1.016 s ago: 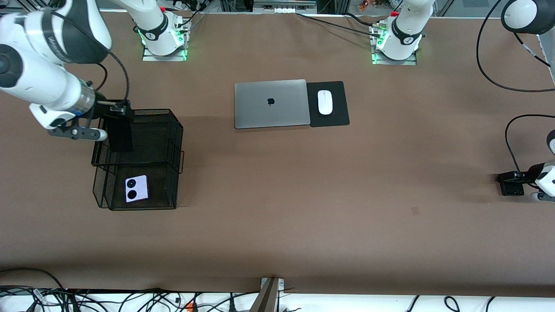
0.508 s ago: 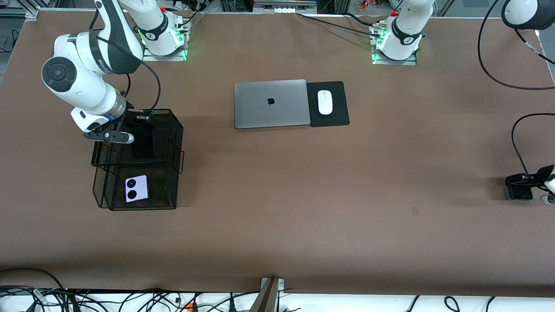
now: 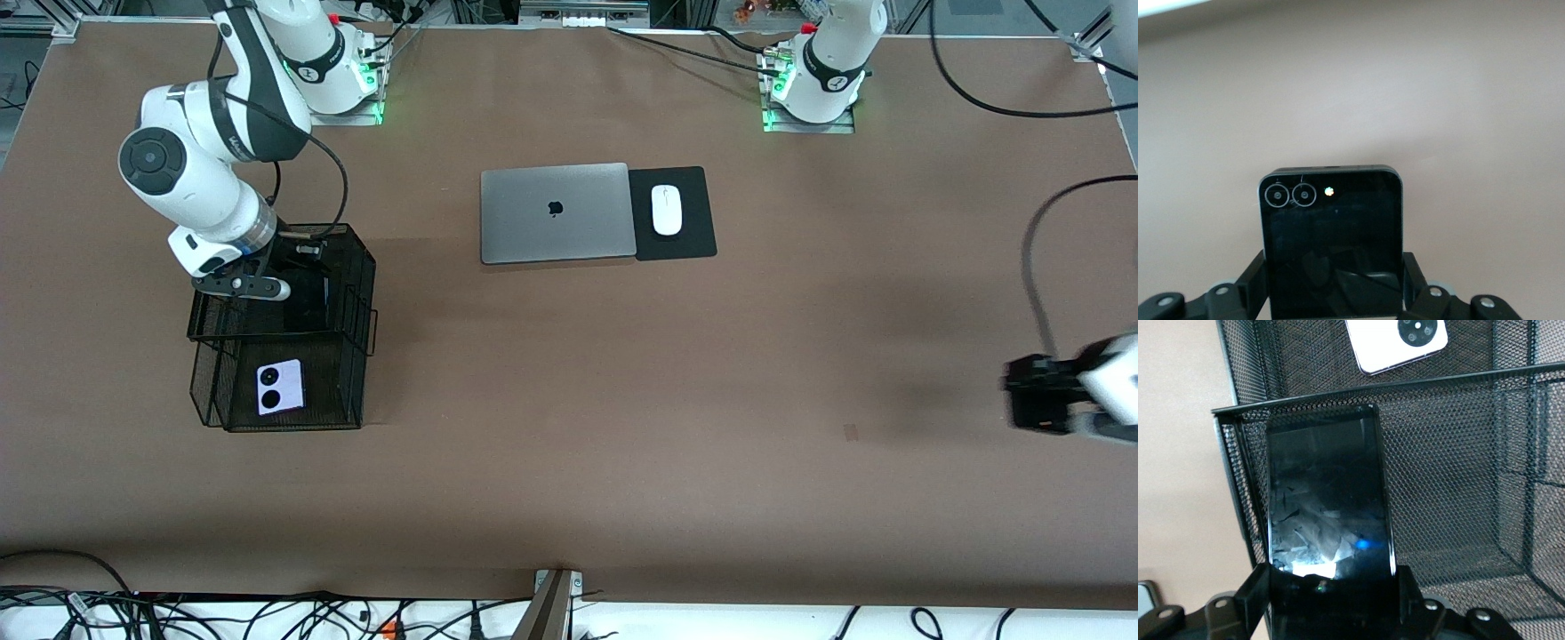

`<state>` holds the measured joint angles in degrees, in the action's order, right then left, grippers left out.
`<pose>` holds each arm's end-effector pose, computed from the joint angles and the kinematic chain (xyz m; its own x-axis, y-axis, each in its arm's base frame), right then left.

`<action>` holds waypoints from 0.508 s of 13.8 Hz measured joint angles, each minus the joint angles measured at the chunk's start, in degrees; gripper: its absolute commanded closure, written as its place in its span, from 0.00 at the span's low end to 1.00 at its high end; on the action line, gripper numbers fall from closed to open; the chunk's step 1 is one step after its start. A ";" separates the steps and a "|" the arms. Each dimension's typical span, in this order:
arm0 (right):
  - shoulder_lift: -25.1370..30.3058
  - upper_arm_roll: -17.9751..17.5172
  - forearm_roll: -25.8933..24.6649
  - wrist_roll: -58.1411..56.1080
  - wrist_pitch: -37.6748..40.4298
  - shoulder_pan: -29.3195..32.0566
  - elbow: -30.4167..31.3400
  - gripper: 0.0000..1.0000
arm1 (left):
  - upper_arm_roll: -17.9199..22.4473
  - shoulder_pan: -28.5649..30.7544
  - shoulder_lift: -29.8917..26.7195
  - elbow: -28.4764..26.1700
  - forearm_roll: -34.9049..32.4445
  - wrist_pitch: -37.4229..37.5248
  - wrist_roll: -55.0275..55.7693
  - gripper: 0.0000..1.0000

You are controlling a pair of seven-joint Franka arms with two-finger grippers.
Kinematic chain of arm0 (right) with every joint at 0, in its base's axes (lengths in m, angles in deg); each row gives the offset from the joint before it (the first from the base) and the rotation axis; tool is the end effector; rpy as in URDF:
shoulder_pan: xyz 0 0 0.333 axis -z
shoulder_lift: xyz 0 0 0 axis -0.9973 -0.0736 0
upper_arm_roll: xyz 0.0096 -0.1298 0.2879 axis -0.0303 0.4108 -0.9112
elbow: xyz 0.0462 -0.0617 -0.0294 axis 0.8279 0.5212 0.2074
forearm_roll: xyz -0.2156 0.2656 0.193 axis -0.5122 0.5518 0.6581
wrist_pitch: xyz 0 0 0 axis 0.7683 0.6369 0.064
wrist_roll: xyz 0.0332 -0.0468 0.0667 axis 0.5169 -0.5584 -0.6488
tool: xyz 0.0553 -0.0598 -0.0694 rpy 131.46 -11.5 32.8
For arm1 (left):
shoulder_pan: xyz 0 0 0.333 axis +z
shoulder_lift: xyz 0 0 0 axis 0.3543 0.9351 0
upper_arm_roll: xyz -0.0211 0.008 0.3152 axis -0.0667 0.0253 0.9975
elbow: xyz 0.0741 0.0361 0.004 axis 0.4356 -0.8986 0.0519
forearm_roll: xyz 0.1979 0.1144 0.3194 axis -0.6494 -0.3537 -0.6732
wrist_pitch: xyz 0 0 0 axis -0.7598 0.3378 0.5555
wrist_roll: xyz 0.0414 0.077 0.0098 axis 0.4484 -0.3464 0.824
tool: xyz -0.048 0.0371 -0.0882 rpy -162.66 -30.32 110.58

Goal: Place phones with both arms
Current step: 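Set the flip phone by the laptop while the right gripper leaves the basket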

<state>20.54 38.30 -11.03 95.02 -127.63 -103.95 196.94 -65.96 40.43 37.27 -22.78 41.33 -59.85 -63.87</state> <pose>0.5183 0.0925 0.3375 0.9942 -0.0934 -0.0533 -0.0923 -0.9955 0.0232 0.7111 0.0760 0.4275 0.9787 -0.2041 -0.0214 -0.2042 -0.9789 -0.0062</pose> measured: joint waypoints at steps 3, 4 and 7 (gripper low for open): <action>-0.76 -0.01 0.00 0.09 -0.23 0.05 0.09 0.00 | -1.52 -7.25 0.93 -1.48 3.69 -0.06 12.59 0.76; -1.09 -0.02 0.00 0.11 -0.23 0.08 0.09 0.00 | -1.74 -10.43 1.79 -1.90 3.94 -0.14 16.70 0.76; -1.13 -0.07 0.00 0.15 0.43 0.12 -0.08 0.00 | -1.73 -22.13 6.57 -2.61 4.09 -6.08 27.55 0.75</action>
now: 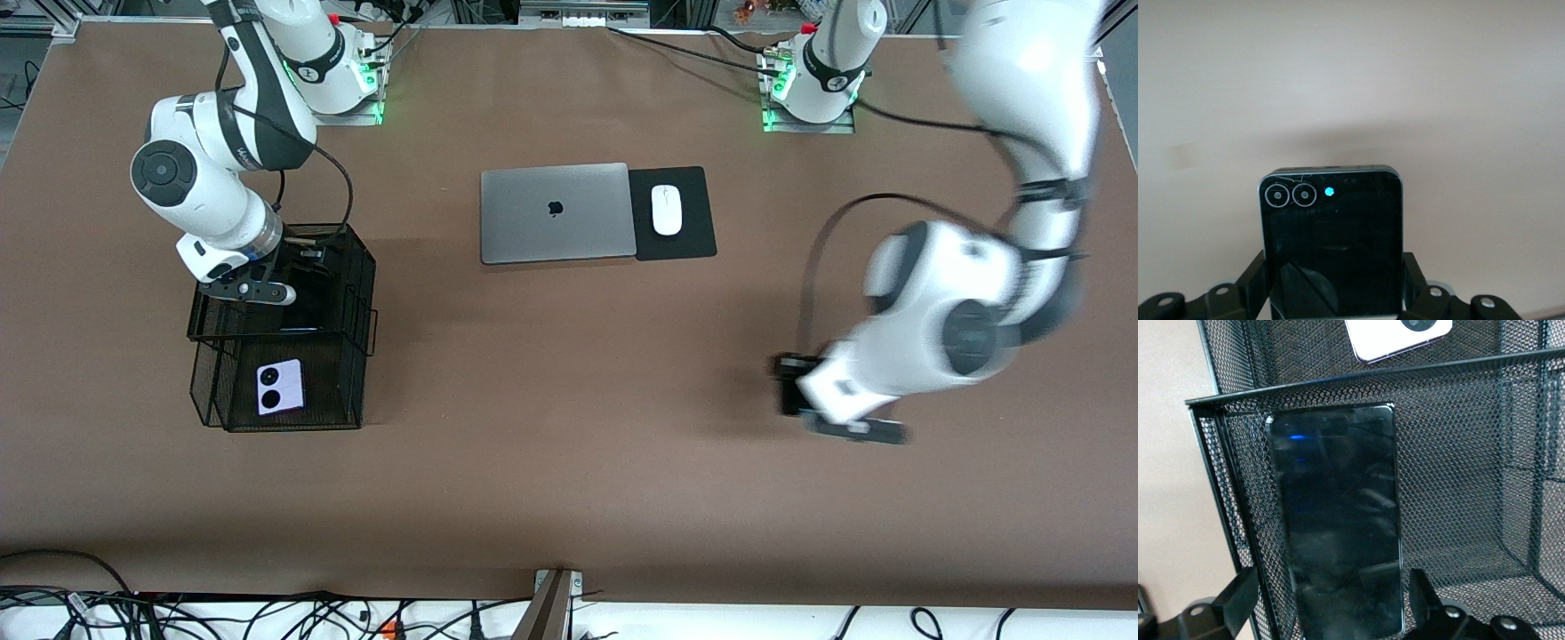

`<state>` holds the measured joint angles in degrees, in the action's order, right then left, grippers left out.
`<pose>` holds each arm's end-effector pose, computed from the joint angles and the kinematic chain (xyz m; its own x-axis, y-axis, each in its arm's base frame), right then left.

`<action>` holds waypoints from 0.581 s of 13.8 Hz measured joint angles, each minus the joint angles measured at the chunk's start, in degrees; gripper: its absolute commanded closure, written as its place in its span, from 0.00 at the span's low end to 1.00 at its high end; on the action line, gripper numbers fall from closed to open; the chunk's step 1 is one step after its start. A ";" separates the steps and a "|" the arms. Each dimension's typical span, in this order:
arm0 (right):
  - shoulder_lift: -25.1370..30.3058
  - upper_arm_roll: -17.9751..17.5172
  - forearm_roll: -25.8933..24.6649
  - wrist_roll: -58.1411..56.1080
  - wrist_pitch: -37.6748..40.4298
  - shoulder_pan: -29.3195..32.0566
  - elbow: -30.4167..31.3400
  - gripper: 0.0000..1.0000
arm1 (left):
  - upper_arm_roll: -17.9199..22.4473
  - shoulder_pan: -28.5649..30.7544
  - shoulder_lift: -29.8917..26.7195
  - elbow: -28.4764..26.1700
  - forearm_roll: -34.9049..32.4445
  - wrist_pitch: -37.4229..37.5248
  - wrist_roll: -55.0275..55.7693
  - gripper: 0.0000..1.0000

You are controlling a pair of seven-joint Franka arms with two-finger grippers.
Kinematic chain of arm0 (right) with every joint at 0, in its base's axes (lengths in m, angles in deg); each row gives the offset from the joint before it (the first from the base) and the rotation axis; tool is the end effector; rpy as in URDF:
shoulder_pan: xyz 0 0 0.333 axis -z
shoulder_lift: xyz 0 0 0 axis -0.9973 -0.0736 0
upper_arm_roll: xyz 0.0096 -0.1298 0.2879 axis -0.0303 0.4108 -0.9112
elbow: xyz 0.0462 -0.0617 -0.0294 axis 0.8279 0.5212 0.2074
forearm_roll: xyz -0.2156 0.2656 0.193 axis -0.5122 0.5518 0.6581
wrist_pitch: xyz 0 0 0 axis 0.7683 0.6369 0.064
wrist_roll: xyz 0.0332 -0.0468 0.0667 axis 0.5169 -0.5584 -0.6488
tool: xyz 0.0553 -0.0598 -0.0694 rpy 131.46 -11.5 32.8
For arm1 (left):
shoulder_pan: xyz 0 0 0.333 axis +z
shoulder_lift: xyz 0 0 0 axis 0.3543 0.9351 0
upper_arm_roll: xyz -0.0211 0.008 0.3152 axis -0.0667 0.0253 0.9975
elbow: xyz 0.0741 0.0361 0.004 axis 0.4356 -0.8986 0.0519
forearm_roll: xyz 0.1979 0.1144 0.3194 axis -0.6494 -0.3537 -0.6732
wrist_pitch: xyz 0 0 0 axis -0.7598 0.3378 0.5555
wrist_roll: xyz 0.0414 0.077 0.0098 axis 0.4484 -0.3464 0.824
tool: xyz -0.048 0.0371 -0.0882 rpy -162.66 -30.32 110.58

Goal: Place phones with both arms
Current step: 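Set the flip phone by the laptop while the right gripper leaves the basket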

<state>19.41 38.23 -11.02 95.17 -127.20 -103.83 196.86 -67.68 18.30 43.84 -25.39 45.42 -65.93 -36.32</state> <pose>0.5179 0.0920 0.3272 0.9922 -0.0975 -0.0772 -0.0952 -0.9949 0.0327 0.6887 -0.2244 0.3388 0.9887 -0.1208 -0.0892 -0.1124 -0.9892 0.0937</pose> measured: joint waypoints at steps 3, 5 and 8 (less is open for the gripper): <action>0.42 -0.01 0.00 0.03 3.84 0.07 -2.82 0.00 | 0.49 -9.63 6.39 -0.63 -0.03 -11.38 12.45 0.75; 0.89 -0.03 0.00 0.04 6.75 0.09 -5.72 0.00 | 1.93 -14.70 10.25 -0.73 -0.03 -18.52 18.16 0.73; 1.17 -0.20 0.00 1.44 9.00 0.06 -9.97 0.00 | 5.57 -21.24 13.91 -0.71 -0.03 -23.66 21.16 0.38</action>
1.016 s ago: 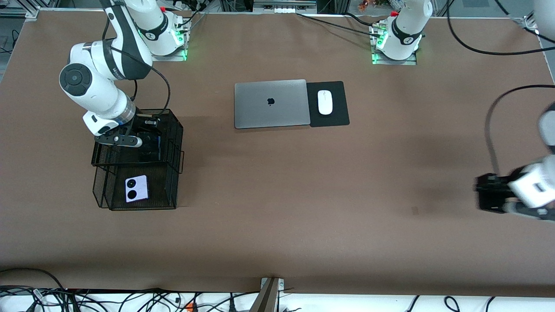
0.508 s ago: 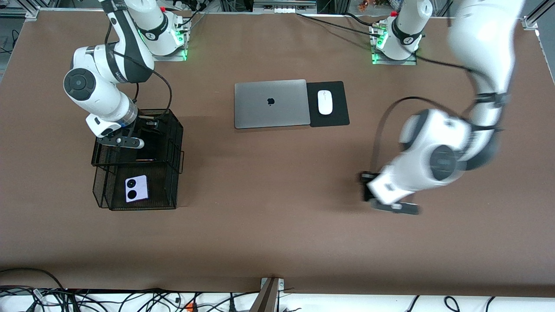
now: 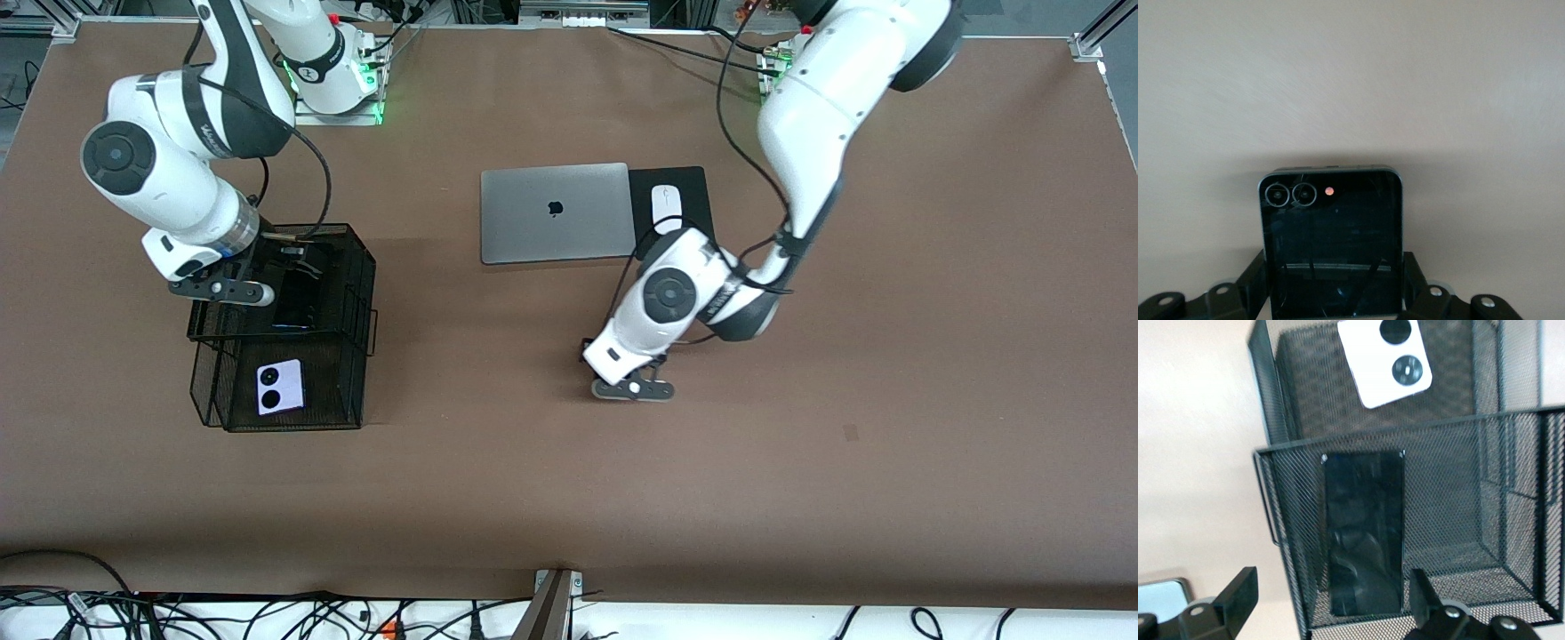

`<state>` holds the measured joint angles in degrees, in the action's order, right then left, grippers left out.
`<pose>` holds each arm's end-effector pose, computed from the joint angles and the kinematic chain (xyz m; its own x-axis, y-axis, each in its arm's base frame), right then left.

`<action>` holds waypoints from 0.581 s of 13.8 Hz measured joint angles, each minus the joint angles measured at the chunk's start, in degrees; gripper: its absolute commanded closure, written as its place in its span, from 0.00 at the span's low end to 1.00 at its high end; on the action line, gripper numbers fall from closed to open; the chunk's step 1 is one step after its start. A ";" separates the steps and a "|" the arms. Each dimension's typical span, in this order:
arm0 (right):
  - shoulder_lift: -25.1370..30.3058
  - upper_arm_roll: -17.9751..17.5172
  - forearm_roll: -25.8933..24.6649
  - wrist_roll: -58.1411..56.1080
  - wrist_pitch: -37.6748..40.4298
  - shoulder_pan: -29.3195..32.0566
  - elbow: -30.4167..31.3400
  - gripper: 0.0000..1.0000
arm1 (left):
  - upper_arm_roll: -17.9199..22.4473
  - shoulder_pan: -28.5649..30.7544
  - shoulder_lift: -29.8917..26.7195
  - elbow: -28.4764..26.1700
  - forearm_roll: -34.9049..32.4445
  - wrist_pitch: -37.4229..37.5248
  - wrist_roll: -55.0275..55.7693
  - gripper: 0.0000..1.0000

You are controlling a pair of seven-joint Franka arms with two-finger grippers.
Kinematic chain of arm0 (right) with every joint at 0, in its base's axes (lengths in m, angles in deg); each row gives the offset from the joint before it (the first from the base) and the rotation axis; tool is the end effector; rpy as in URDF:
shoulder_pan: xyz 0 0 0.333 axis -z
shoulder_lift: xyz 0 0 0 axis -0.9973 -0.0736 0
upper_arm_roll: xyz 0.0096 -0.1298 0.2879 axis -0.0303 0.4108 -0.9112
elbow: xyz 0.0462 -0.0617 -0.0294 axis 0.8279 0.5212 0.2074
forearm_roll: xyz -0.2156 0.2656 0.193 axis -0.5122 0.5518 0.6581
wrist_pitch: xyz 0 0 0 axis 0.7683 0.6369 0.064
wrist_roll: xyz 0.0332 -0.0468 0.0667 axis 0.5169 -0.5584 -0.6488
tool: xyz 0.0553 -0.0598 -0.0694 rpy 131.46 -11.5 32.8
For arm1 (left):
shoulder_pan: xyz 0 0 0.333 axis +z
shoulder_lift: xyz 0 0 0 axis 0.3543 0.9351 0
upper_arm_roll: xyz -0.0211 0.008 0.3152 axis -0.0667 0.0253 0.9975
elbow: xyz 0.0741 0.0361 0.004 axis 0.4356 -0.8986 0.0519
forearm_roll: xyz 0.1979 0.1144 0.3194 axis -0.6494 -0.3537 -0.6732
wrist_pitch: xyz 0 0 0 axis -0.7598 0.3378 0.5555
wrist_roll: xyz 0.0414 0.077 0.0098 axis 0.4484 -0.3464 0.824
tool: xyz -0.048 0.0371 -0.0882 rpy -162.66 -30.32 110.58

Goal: Place phones with both arms
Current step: 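Set the flip phone by the laptop while the right gripper leaves the basket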

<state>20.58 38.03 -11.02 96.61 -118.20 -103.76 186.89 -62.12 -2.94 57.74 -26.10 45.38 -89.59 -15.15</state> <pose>0.5472 0.0991 0.4013 0.9920 -0.1193 -0.0418 -0.1185 -0.9927 0.0207 0.6096 -0.4321 0.1833 0.9999 -0.0155 -0.0011 -0.0152 -0.9896 0.1432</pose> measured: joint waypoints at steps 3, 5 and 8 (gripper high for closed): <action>-1.24 -2.04 0.00 4.51 0.24 -0.17 -3.89 0.00 | 2.12 -2.18 1.01 0.38 -0.02 -1.51 0.44 0.00; -3.38 -4.39 0.00 8.38 0.19 -0.33 -6.57 0.00 | 2.46 -1.89 0.82 0.67 -0.02 -1.49 0.52 0.00; -6.65 -5.57 0.00 12.07 -1.51 -0.97 -8.64 0.00 | 2.41 -1.77 -2.74 1.85 -0.01 4.33 2.54 0.00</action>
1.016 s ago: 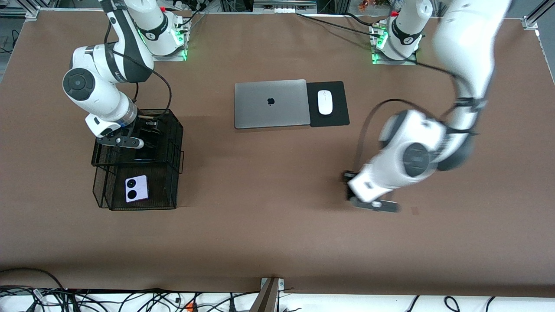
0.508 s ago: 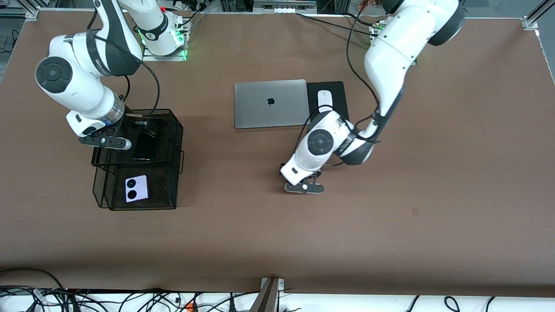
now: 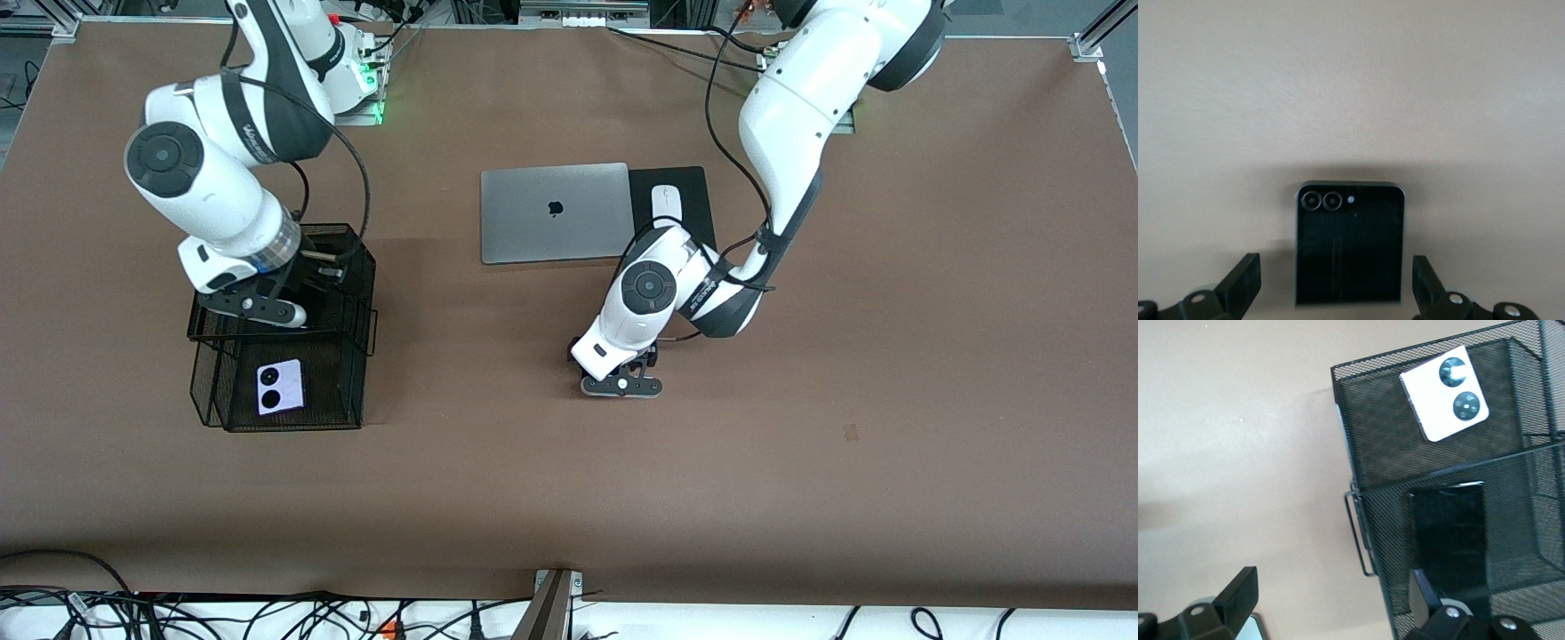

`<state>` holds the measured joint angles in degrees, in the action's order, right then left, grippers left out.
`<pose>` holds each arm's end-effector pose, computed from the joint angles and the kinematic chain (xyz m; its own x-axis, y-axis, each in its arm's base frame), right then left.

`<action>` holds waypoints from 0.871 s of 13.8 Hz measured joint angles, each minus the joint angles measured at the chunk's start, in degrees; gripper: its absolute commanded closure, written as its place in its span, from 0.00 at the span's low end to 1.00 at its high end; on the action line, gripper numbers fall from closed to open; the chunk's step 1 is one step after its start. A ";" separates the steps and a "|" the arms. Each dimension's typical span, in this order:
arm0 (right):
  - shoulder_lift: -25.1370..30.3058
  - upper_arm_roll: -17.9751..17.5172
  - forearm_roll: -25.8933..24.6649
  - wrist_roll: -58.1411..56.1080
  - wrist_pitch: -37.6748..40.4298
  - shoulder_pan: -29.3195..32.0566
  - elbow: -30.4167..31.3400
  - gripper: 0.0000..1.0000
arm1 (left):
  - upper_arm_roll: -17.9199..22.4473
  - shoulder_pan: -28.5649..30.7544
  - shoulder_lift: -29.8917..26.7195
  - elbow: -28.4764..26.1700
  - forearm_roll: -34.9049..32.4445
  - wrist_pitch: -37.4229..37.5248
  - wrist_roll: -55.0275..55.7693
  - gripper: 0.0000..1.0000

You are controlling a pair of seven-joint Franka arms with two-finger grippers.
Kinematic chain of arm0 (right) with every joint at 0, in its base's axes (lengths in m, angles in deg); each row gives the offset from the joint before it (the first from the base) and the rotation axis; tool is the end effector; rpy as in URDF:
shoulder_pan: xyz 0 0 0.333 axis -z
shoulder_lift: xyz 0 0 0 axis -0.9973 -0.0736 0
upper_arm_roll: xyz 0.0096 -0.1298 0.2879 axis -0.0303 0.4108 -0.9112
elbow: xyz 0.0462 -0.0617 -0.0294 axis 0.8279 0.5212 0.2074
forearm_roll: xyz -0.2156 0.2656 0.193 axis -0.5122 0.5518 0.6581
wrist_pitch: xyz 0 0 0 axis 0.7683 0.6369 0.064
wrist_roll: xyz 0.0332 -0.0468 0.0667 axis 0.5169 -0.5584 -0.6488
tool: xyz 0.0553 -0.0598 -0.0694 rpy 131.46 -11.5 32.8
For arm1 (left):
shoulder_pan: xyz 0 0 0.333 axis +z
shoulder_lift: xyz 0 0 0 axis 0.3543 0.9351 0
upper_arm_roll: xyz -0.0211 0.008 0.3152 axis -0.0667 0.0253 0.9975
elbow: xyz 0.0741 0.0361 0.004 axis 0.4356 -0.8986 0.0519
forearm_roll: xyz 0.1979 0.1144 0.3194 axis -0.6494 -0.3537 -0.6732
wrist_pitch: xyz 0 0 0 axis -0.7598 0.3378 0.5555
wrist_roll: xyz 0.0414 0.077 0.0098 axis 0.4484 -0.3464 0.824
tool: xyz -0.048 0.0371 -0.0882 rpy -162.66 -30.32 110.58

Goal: Place phones with both arms
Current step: 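Set the flip phone by the laptop while the right gripper leaves the basket, then grasp the flip phone with the right gripper while the left gripper withdraws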

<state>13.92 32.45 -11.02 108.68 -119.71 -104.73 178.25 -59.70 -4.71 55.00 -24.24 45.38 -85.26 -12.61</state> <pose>0.5765 0.1743 0.4052 0.9769 -0.2133 0.0153 -0.2133 -0.9770 -0.0020 0.6173 -0.4321 0.2211 0.9996 0.0224 0.0180 0.0204 -0.9943 0.1049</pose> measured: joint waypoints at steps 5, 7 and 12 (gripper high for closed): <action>-6.73 -0.20 0.02 11.92 -4.80 -5.07 -4.59 0.00 | 0.74 6.49 -19.32 2.36 0.00 25.60 1.17 0.00; -11.38 -0.34 0.02 20.81 -5.10 -9.18 -9.83 0.00 | 0.64 13.11 -25.19 2.55 0.02 32.33 -3.30 0.00; -26.09 -0.46 0.00 40.57 -5.60 -18.57 -26.48 0.00 | 0.67 22.21 -28.86 6.58 0.06 47.04 -18.58 0.00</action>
<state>-12.16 31.99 -11.02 149.26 -125.32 -123.30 151.77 -59.04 17.50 26.14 -17.66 45.44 -38.22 -31.19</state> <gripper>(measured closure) 0.000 0.000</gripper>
